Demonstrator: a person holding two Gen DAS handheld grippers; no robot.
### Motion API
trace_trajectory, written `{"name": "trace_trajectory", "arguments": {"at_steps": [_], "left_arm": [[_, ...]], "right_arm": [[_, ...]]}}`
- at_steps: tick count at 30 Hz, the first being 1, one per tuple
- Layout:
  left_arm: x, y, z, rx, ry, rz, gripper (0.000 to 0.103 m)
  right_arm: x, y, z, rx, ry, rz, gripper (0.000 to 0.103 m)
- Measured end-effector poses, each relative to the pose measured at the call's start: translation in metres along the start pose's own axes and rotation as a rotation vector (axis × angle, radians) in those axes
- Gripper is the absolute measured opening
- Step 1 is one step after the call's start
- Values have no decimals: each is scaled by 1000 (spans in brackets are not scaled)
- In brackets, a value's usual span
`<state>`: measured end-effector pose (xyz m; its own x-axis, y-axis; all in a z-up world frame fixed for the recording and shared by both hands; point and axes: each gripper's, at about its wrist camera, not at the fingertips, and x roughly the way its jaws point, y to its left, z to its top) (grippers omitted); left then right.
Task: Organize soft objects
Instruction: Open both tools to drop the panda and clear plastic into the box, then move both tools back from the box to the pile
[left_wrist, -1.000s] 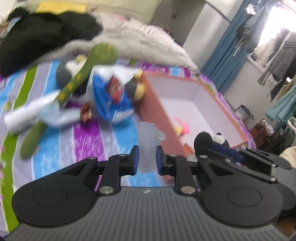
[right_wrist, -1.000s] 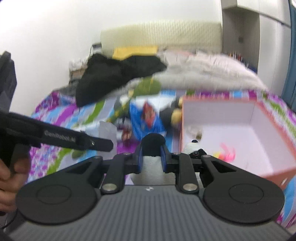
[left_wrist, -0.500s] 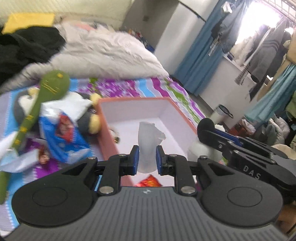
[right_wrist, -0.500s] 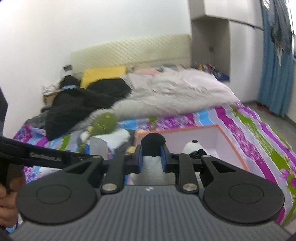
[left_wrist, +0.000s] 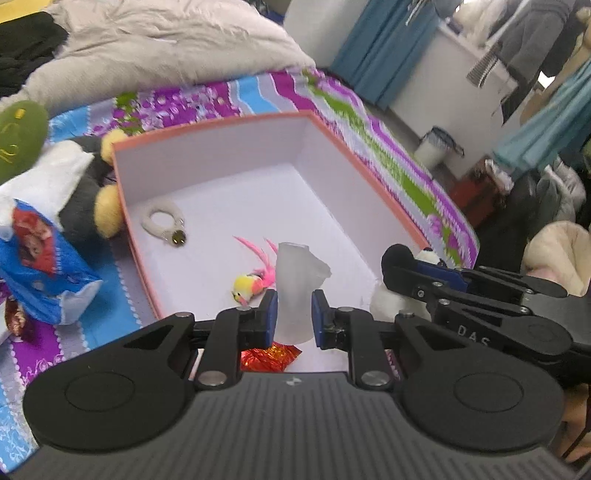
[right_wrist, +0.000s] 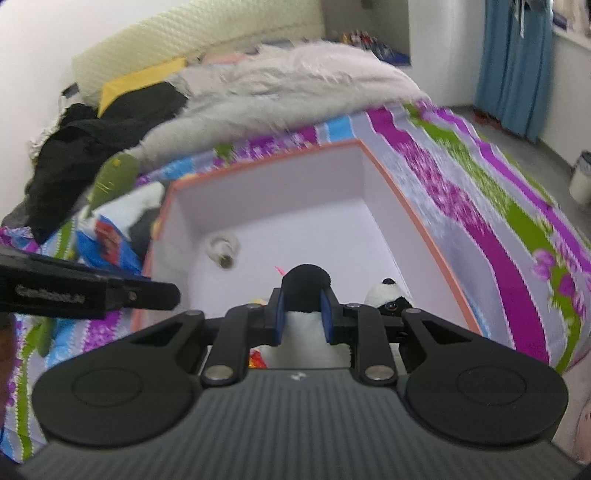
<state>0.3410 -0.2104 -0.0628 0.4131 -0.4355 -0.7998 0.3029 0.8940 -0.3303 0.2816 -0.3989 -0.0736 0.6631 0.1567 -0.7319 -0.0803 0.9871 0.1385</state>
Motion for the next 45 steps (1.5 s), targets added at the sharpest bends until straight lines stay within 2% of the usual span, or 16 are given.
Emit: {"name": "trace_trajectory", "arguments": {"at_steps": [3,7,11,16,21,31,34,39,45], "left_arm": [[11,-6,0,12,17,5,24],[19,-9,3,22,38,26,34],[13,-9,1,25,21,29,35],[-8,-9,-3,47,-40,45,35],[-42,-15,-14,91,-139,64,35],[-104,-3,-56,88,-284,94,35],[-120,1,-71,99,-316,125,35],[-138,16,-91,61,-349,143,35],[-146,31,-120,31,-356,171,35]], "right_arm": [[7,-7,-6,7,21,2,25],[11,-7,-10,5,36,-26,30],[7,-10,-10,22,25,-18,36],[-9,-7,-8,14,-33,-10,36],[-36,3,-7,-6,-124,10,36],[-77,36,-26,-56,-271,43,36],[-85,50,-33,-73,-298,59,36],[-96,69,-46,-82,-339,74,36],[-101,93,-65,-119,-345,94,36]]}}
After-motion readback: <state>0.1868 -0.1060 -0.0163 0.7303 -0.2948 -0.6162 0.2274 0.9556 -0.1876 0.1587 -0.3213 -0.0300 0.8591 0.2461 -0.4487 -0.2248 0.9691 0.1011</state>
